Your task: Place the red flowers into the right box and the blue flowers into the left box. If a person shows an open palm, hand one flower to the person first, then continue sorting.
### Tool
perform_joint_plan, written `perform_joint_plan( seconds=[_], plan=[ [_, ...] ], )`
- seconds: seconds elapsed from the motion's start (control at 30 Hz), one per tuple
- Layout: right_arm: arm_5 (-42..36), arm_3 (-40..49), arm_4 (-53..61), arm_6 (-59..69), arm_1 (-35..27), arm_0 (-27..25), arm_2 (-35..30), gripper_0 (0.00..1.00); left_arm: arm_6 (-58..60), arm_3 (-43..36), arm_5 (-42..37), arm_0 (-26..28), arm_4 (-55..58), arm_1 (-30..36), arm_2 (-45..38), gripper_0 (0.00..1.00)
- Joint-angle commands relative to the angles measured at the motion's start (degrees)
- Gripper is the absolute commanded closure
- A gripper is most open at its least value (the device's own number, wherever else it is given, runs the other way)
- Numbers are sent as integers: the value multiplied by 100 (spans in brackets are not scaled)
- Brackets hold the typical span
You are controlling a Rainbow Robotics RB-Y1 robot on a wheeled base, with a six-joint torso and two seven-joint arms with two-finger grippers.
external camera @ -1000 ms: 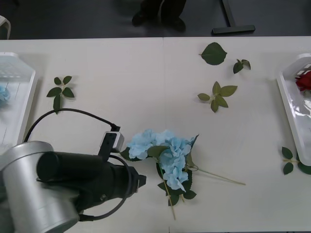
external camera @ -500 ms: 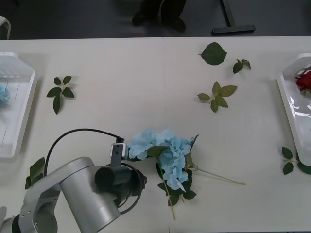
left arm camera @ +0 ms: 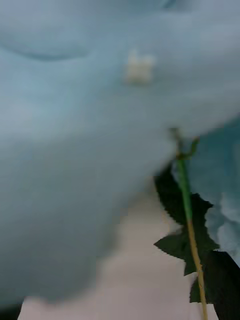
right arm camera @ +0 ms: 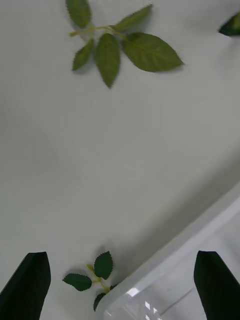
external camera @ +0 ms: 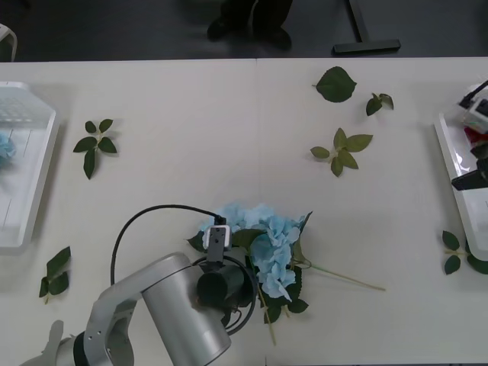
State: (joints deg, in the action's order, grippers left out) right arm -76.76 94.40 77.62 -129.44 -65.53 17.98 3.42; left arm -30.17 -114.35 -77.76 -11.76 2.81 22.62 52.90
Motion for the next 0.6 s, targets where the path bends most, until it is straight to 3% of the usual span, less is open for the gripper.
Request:
perform_joint_plan(
  seconds=[0.03,0.33,0.6],
  plan=[
    [197,641,104,-556,-48,30,440,17,196,71,139,-265,-360,-399,247,0],
    [759,1968,-625,-969,-39,-805,730,17,170,1178,807,-476,-887,-891,299,0],
    [1172,2636,-1434,139,-39,-1218,1319,16,108,1345,903,-564,-1045,-979,343,0]
  ],
)
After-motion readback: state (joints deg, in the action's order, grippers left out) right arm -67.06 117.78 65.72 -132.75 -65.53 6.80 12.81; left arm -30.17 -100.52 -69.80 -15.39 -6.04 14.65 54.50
